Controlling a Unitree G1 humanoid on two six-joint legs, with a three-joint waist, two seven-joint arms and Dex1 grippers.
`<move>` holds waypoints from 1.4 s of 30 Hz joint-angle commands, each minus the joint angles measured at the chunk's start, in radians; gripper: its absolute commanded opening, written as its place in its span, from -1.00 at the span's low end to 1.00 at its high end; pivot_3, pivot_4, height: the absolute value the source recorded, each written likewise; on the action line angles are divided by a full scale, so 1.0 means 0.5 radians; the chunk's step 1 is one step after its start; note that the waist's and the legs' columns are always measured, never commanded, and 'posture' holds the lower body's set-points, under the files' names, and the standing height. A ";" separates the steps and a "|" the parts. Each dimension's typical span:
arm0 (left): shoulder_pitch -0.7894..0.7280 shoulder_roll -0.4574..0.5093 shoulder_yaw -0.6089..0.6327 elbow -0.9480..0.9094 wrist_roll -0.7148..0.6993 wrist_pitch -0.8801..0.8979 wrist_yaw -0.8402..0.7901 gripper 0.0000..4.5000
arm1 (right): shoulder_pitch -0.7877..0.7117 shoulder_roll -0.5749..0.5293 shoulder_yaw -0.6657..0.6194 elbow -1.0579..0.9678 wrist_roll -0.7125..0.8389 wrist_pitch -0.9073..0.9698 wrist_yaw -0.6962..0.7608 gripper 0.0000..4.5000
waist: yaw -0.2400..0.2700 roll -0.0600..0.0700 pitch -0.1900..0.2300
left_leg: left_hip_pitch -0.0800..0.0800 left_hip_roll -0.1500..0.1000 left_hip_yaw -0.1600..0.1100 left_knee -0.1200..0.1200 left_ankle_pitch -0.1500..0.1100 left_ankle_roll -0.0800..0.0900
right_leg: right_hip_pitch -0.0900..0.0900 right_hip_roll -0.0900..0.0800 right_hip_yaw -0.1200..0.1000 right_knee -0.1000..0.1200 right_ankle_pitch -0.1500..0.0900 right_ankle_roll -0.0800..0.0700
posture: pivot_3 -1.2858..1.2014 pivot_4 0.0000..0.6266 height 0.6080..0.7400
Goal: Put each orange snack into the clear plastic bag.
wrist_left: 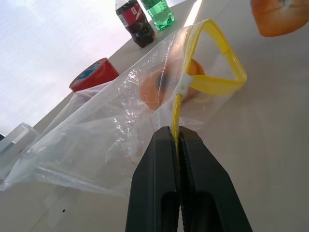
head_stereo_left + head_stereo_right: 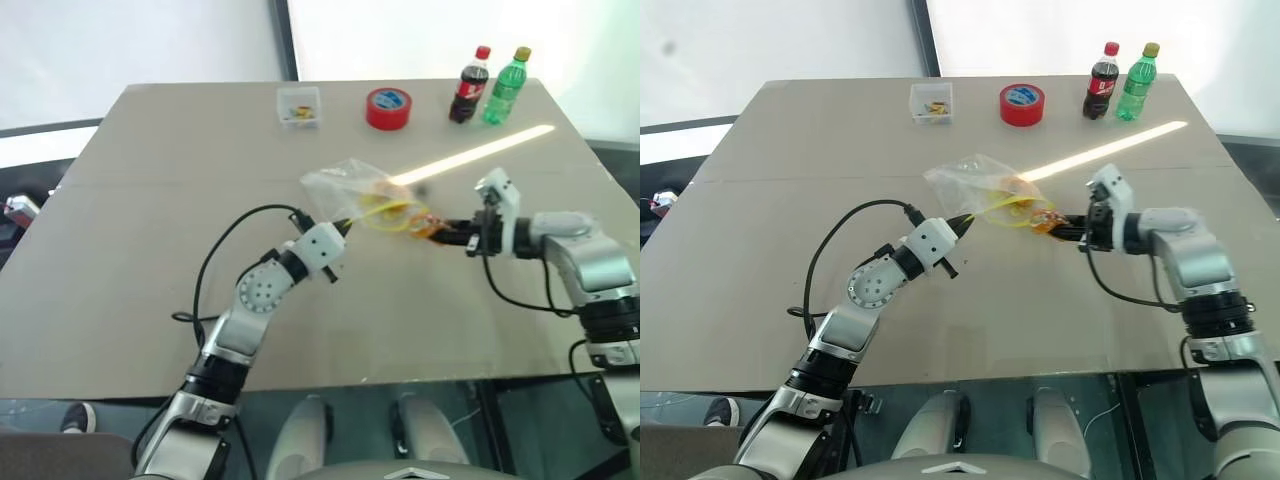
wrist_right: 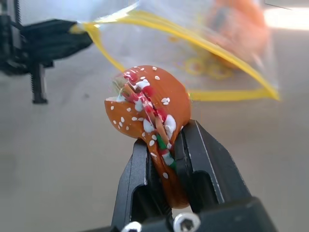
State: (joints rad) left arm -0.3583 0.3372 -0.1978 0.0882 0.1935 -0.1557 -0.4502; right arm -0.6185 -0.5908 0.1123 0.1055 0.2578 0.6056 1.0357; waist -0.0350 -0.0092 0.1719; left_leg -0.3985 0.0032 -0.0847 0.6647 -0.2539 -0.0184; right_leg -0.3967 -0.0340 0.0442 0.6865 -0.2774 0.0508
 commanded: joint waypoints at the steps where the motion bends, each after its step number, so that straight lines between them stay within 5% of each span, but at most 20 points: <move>1: -0.024 0.001 0.003 -0.068 -0.014 -0.033 0.002 -1.00 | -0.123 0.103 0.003 0.016 -0.027 0.103 -0.185 -0.97 | 0.003 0.000 0.000 | 0.000 0.000 0.000 0.000 0.000 0.000 | 0.000 0.000 0.000 0.000 0.000 0.000 | 0.03 -0.52 1.00; 16: -0.077 0.015 -0.015 0.007 -0.029 -0.108 -0.070 -1.00 | -0.390 0.501 0.098 0.301 -0.131 0.057 -0.513 -0.97 | -0.003 0.001 0.000 | -0.001 0.000 0.003 -0.002 0.000 0.000 | -0.001 0.000 -0.002 -0.002 0.000 0.000 | 0.03 -0.52 1.00; 23: -0.098 -0.012 -0.025 0.045 -0.026 -0.124 -0.067 -1.00 | -0.481 0.765 -0.028 0.593 -0.240 -0.222 -0.952 -0.97 | -0.010 0.001 0.000 | -0.001 0.000 0.003 -0.002 0.000 0.000 | -0.002 0.000 -0.001 0.000 0.000 0.000 | 0.03 -0.52 1.00; 29: -0.079 -0.027 -0.007 0.036 -0.028 -0.106 -0.048 -1.00 | -0.313 0.557 0.067 0.306 -0.182 -0.104 -0.612 0.26 | 0.004 0.001 0.001 | -0.003 -0.001 0.003 -0.002 0.000 0.000 | -0.002 0.000 -0.002 -0.003 0.000 0.000 | 0.03 -0.52 1.00; 36: -0.072 -0.034 0.000 0.050 -0.023 -0.106 -0.028 -1.00 | -0.120 0.270 0.026 -0.004 -0.086 -0.009 -0.373 0.26 | -0.012 0.001 0.001 | -0.004 0.000 0.003 -0.004 0.000 0.000 | -0.001 0.000 -0.002 -0.008 0.000 0.000 | 0.03 -0.52 1.00; 42: -0.067 -0.046 0.003 0.062 -0.028 -0.111 -0.013 -1.00 | -0.188 0.396 0.022 0.076 -0.127 -0.014 -0.566 0.26 | -0.016 0.001 0.001 | -0.001 0.001 0.003 -0.004 0.000 0.000 | -0.001 0.002 -0.002 -0.004 0.000 0.000 | 0.03 -0.52 1.00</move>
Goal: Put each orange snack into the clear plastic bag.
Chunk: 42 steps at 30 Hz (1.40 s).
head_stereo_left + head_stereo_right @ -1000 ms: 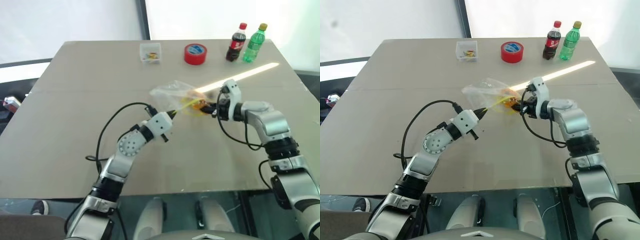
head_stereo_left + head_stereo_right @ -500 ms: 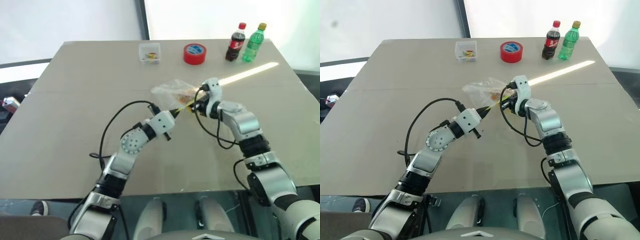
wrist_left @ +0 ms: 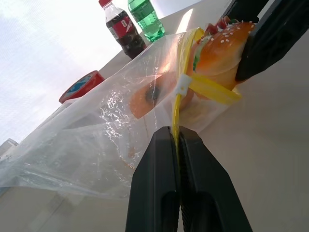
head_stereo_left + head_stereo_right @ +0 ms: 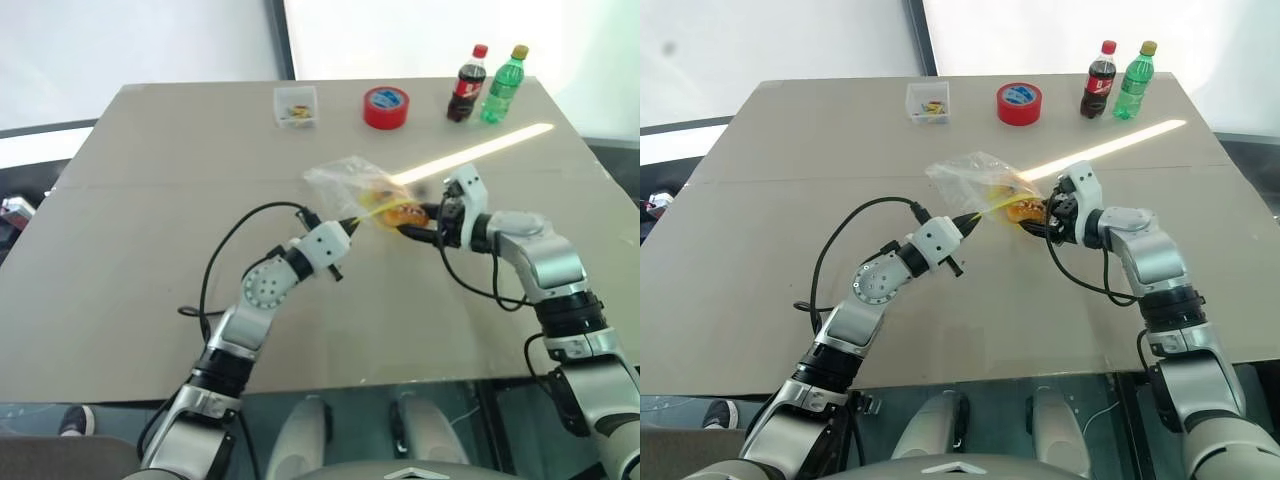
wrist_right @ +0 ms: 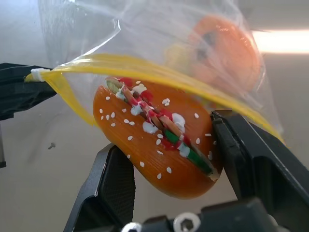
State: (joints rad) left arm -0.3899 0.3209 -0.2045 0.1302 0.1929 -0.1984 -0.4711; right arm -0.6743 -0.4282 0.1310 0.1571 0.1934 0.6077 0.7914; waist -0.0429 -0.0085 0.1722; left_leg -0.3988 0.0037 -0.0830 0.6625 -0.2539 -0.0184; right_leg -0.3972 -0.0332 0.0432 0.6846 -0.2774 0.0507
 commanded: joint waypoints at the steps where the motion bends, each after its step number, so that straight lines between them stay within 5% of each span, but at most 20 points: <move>1: -0.003 -0.016 0.016 -0.021 -0.027 -0.026 0.032 -1.00 | -0.093 0.112 0.005 0.000 -0.008 -0.025 -0.097 0.26 | 0.000 0.000 0.000 | 0.000 0.000 0.000 0.000 0.000 0.000 | 0.000 0.000 0.000 0.001 0.000 0.000 | 0.03 -0.52 1.00; 6: 0.001 -0.026 0.011 -0.021 -0.022 -0.025 0.041 -1.00 | -0.199 0.286 0.029 0.225 -0.056 -0.098 -0.188 0.26 | 0.007 0.000 0.000 | 0.000 -0.001 0.000 0.000 0.000 0.000 | 0.000 -0.001 0.000 0.000 0.000 0.000 | 0.03 -0.52 1.00; 11: 0.014 -0.022 0.015 -0.032 -0.018 -0.017 0.054 -1.00 | -0.366 0.382 0.020 0.512 -0.105 -0.314 -0.223 0.97 | 0.008 0.000 0.000 | -0.001 -0.002 0.000 0.000 0.000 0.000 | 0.000 -0.002 0.000 -0.002 0.000 0.000 | 0.03 -0.52 1.00; 20: 0.020 -0.039 0.005 -0.046 -0.007 -0.003 0.075 -1.00 | -0.456 0.391 0.053 0.774 -0.202 -0.554 -0.145 0.97 | 0.006 0.000 0.000 | -0.001 -0.001 0.001 -0.003 0.000 0.000 | -0.001 -0.002 0.000 -0.003 0.000 0.000 | 0.03 -0.52 1.00; 31: 0.035 -0.032 0.008 -0.051 -0.010 0.002 0.090 -1.00 | -0.003 -0.177 -0.011 0.062 -0.033 -0.357 0.333 0.97 | 0.008 0.001 0.000 | -0.002 -0.002 0.000 -0.007 0.000 0.000 | 0.000 -0.003 0.000 -0.010 0.000 0.000 | 0.03 -0.52 1.00; 35: 0.037 -0.038 0.004 -0.047 -0.009 -0.002 0.089 -1.00 | 0.005 -0.364 0.035 0.343 -0.265 -0.672 0.260 0.97 | 0.012 0.000 0.000 | 0.000 -0.002 0.001 -0.007 0.000 0.000 | 0.001 -0.002 -0.001 -0.009 0.000 0.000 | 0.03 -0.52 1.00; 42: 0.031 -0.040 0.004 -0.025 -0.009 -0.009 0.094 -1.00 | -0.232 -0.256 0.148 0.944 -0.580 -1.274 0.002 0.97 | -0.007 0.000 0.000 | 0.003 0.000 0.008 -0.008 0.000 0.000 | 0.000 -0.001 0.005 -0.009 0.000 0.000 | 0.03 -0.52 1.00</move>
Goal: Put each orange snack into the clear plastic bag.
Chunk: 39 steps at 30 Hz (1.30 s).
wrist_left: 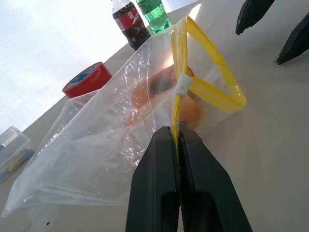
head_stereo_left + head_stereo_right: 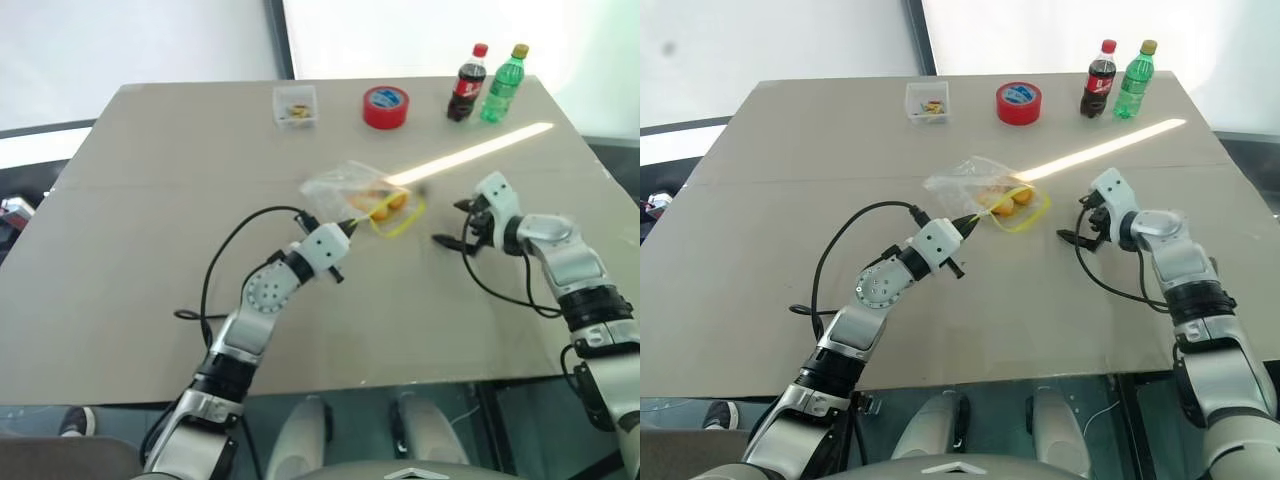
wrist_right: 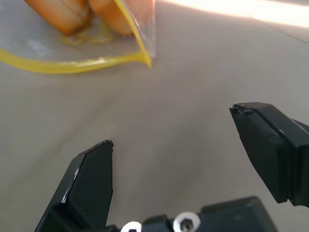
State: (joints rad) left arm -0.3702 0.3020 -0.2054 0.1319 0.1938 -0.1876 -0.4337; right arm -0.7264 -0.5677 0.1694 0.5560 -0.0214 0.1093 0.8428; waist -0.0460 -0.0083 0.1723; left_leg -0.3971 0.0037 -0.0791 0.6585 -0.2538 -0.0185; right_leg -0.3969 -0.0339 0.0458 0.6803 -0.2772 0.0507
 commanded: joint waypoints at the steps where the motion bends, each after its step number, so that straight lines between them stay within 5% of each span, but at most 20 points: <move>1: -0.011 -0.005 0.006 -0.027 -0.009 -0.030 0.021 -1.00 | -0.158 0.038 0.095 0.211 -0.189 -0.345 -0.119 0.97 | 0.003 0.000 0.000 | 0.001 0.000 0.001 0.000 0.000 0.000 | 0.000 0.000 0.001 0.001 0.000 0.000 | 0.03 -0.52 1.00; 7: 0.000 -0.005 0.012 -0.046 -0.006 -0.022 0.033 -1.00 | -0.332 0.206 0.082 0.467 -0.210 -0.563 -0.166 0.97 | 0.015 0.000 0.000 | -0.002 -0.001 0.001 0.000 0.000 0.000 | 0.000 -0.001 0.000 -0.002 0.000 0.000 | 0.03 -0.52 1.00; 10: 0.000 -0.008 0.013 -0.045 -0.002 -0.019 0.040 -1.00 | -0.354 0.222 0.070 0.540 -0.217 -0.632 -0.171 0.59 | 0.023 0.000 0.000 | -0.002 -0.001 -0.001 0.000 0.000 0.000 | 0.000 -0.001 -0.001 -0.002 0.000 0.000 | 0.03 -0.52 1.00; 17: 0.011 -0.004 0.015 -0.058 0.001 -0.013 0.054 -1.00 | -0.341 0.209 0.062 0.620 -0.236 -0.684 -0.186 -0.94 | 0.016 0.000 0.000 | -0.002 -0.001 0.000 0.000 0.000 0.000 | 0.000 -0.002 0.000 -0.001 0.000 0.000 | 0.03 -0.52 1.00; 28: -0.105 0.089 0.097 -0.040 -0.024 0.021 0.036 -1.00 | -0.336 0.135 -0.121 0.318 -0.070 -0.507 -0.122 -0.98 | 0.015 0.001 0.000 | -0.002 -0.001 0.000 0.000 0.000 0.000 | 0.000 -0.002 0.000 -0.001 0.000 0.000 | 0.03 -0.52 1.00; 37: -0.502 0.171 0.176 -0.285 -0.160 0.396 -0.145 -1.00 | -0.359 -0.283 -0.198 -0.447 0.032 -0.091 0.185 -0.98 | 0.032 0.003 0.003 | -0.007 -0.002 -0.004 0.001 0.000 0.000 | 0.000 -0.002 -0.004 -0.005 0.000 0.000 | 0.03 -0.52 1.00; 39: -0.551 0.227 0.133 -0.296 -0.118 0.373 -0.207 -1.00 | -0.339 -0.361 -0.202 -0.565 0.027 -0.019 0.223 -0.74 | 0.021 0.003 0.003 | -0.007 -0.001 -0.003 0.000 0.000 0.000 | -0.001 -0.002 -0.004 -0.006 0.000 0.000 | 0.03 -0.52 1.00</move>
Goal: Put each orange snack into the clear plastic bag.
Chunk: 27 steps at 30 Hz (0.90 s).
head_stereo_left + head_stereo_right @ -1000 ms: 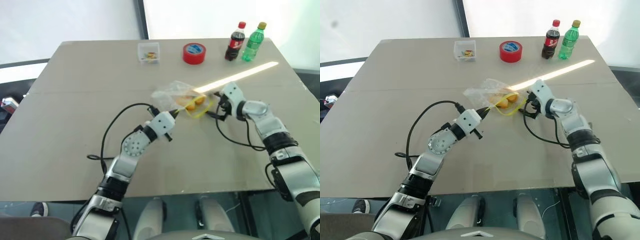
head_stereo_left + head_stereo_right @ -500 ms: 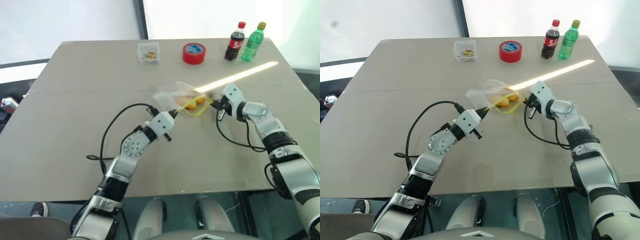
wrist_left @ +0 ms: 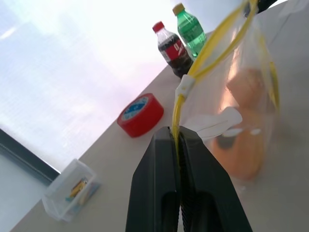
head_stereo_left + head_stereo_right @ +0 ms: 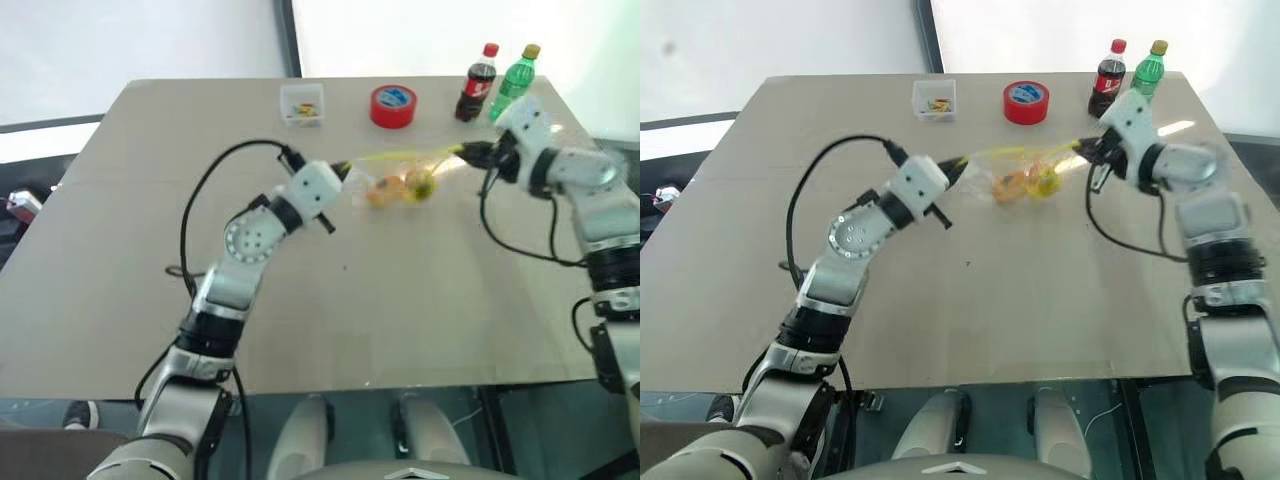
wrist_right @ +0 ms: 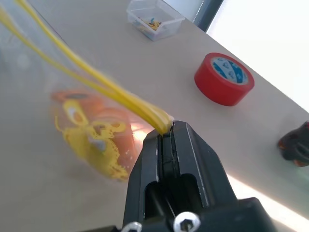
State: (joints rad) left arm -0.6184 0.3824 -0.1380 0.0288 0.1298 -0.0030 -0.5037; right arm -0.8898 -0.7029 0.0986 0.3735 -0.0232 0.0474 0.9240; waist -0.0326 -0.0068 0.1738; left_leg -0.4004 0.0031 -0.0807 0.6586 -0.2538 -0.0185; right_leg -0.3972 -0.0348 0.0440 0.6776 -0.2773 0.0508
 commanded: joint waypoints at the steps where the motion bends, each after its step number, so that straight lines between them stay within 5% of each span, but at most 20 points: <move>1: -0.063 0.085 -0.016 -0.093 0.024 -0.007 -0.086 -1.00 | -0.001 -0.111 -0.061 -0.239 0.033 0.135 0.071 -0.62 | -0.011 0.000 0.000 | 0.000 0.000 0.000 -0.001 0.000 0.000 | 0.000 0.000 0.000 0.000 0.000 0.000 | 0.03 -0.52 1.00; 7: 0.006 0.158 -0.114 -0.073 0.020 -0.079 -0.242 -1.00 | 0.205 -0.296 -0.027 -0.602 0.082 0.393 0.269 0.61 | -0.008 0.000 0.001 | 0.001 0.000 0.001 -0.001 0.000 0.000 | 0.000 0.000 0.001 0.002 0.000 0.000 | 0.03 -0.52 1.00; 15: -0.045 0.222 -0.149 -0.172 0.072 -0.075 -0.306 -1.00 | 0.061 -0.170 0.062 -1.161 0.315 0.786 0.348 0.61 | -0.020 0.004 0.005 | 0.002 0.004 -0.001 0.000 0.000 0.000 | 0.000 0.004 0.000 0.003 0.000 0.000 | 0.03 -0.52 1.00; 27: -0.049 0.210 -0.204 -0.294 0.178 -0.077 -0.312 -1.00 | -0.021 0.173 0.391 -0.850 -0.076 0.266 0.129 0.61 | 0.003 0.003 0.005 | -0.002 0.000 -0.002 0.006 0.000 -0.001 | 0.000 0.001 -0.002 0.002 0.000 0.000 | 0.03 -0.52 1.00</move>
State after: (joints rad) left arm -0.6305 0.4825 -0.2426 -0.0700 0.2140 -0.0347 -0.6569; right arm -0.8777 -0.6135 0.3088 -0.0377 -0.0580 0.2149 0.9918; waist -0.0311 -0.0054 0.1764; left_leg -0.4016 0.0032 -0.0817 0.6615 -0.2536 -0.0188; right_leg -0.3972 -0.0345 0.0431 0.6783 -0.2773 0.0507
